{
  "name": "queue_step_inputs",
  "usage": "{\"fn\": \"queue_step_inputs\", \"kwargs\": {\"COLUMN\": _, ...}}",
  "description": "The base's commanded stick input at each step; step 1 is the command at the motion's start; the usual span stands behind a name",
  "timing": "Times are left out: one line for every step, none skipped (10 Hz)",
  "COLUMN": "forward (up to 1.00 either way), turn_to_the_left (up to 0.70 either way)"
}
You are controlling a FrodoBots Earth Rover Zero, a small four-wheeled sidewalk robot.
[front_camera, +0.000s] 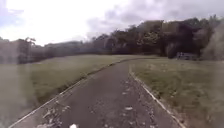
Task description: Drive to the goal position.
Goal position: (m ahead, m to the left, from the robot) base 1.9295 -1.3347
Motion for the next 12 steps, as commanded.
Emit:
{"fn": "queue_step_inputs", "kwargs": {"forward": 1.0, "turn_to_the_left": 0.0}}
{"fn": "queue_step_inputs", "kwargs": {"forward": 1.0, "turn_to_the_left": 0.0}}
{"fn": "queue_step_inputs", "kwargs": {"forward": 1.0, "turn_to_the_left": 0.0}}
{"fn": "queue_step_inputs", "kwargs": {"forward": 1.0, "turn_to_the_left": 0.0}}
{"fn": "queue_step_inputs", "kwargs": {"forward": 1.0, "turn_to_the_left": 0.0}}
{"fn": "queue_step_inputs", "kwargs": {"forward": 1.0, "turn_to_the_left": 0.0}}
{"fn": "queue_step_inputs", "kwargs": {"forward": 1.0, "turn_to_the_left": 0.0}}
{"fn": "queue_step_inputs", "kwargs": {"forward": 1.0, "turn_to_the_left": 0.0}}
{"fn": "queue_step_inputs", "kwargs": {"forward": 1.0, "turn_to_the_left": 0.0}}
{"fn": "queue_step_inputs", "kwargs": {"forward": 1.0, "turn_to_the_left": 0.0}}
{"fn": "queue_step_inputs", "kwargs": {"forward": 1.0, "turn_to_the_left": 0.0}}
{"fn": "queue_step_inputs", "kwargs": {"forward": 0.94, "turn_to_the_left": 0.0}}
